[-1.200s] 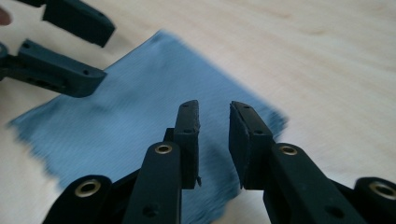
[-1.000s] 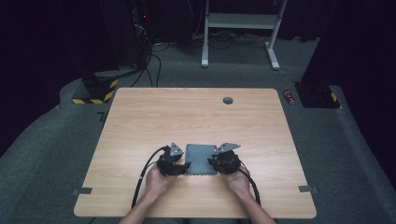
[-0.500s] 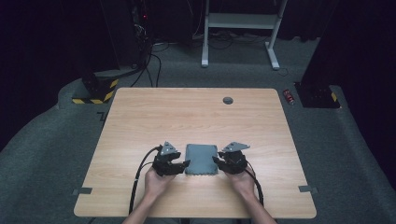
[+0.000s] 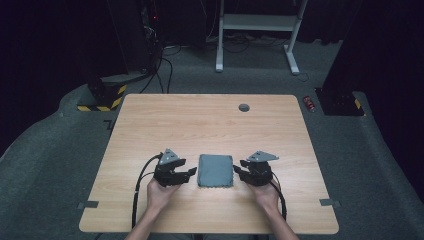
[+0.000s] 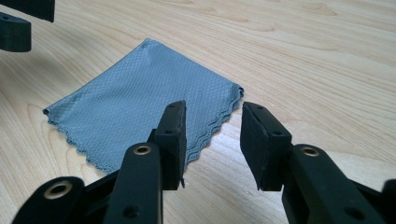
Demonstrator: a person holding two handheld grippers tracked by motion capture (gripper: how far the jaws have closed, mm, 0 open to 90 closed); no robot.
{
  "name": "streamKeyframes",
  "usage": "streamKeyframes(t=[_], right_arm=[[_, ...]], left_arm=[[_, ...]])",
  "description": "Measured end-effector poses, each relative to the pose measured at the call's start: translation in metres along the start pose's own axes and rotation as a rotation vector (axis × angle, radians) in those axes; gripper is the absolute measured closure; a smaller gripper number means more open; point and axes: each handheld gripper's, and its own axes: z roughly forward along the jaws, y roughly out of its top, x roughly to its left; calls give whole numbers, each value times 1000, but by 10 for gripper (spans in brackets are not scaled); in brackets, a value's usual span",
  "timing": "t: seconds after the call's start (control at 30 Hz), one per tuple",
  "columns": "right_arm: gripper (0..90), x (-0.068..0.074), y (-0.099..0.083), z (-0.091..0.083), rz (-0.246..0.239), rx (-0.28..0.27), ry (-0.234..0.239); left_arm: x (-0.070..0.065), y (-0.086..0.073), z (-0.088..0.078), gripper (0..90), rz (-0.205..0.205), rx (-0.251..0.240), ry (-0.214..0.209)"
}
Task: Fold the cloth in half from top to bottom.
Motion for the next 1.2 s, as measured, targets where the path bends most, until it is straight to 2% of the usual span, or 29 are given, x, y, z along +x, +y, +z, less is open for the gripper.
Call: streamKeyframes(t=[0.6,0.73,1.2], right_arm=[[597,-9,-8,-21,31,-44,-14],[595,-11,-10,-25,41,-49,-16],[595,-15,-19,-37,61,-70,-28]], left_arm=[[5,-2,-15,385,-4,-31,10],[7,-4,-19,384,-18,-41,11],[14,-10,-32,382,-24,-59,39]])
